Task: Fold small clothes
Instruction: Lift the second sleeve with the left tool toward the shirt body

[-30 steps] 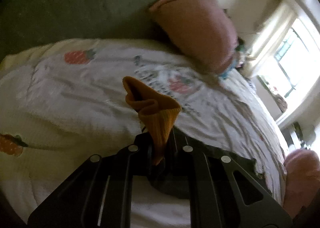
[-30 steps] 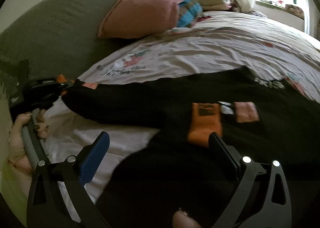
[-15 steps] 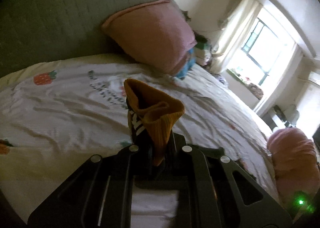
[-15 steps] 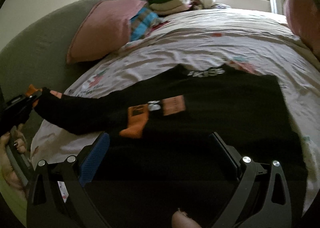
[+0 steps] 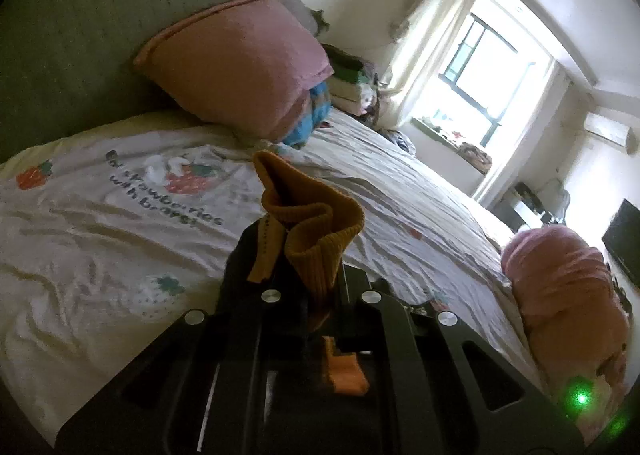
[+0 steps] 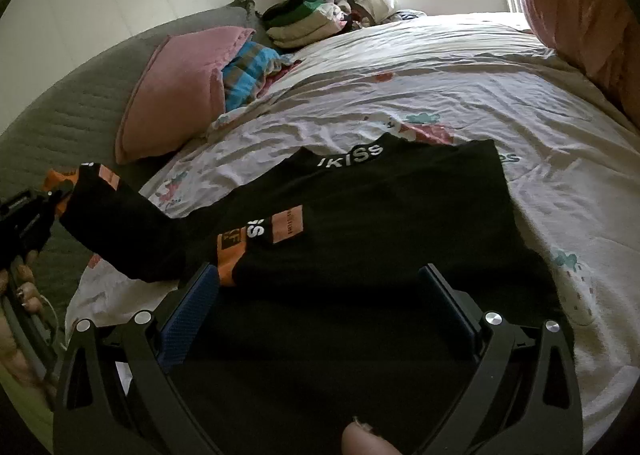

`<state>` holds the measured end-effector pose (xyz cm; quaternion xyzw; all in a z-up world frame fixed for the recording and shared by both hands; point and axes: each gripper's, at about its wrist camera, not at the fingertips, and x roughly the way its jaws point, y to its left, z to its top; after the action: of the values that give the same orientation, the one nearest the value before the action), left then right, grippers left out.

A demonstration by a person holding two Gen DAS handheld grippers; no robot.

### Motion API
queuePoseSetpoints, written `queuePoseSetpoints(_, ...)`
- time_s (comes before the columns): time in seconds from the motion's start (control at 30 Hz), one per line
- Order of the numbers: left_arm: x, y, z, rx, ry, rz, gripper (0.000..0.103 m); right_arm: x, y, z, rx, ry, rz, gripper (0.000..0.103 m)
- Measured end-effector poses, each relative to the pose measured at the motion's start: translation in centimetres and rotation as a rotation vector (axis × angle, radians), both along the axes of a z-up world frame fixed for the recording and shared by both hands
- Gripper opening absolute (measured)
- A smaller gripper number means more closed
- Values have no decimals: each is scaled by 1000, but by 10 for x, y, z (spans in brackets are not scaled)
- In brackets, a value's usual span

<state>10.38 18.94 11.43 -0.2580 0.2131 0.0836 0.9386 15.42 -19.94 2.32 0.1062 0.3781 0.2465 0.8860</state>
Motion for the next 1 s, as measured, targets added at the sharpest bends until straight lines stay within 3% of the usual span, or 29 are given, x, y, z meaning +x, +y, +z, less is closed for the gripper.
queuePoseSetpoints(0.5, 28, -67, 10, 61, 16, -123, 2, 0, -45, 6, 33, -28, -94, 98)
queuePoseSetpoints(1.0, 65, -115, -28, 63, 105, -251, 2, 11, -85, -4, 42, 3, -217, 98)
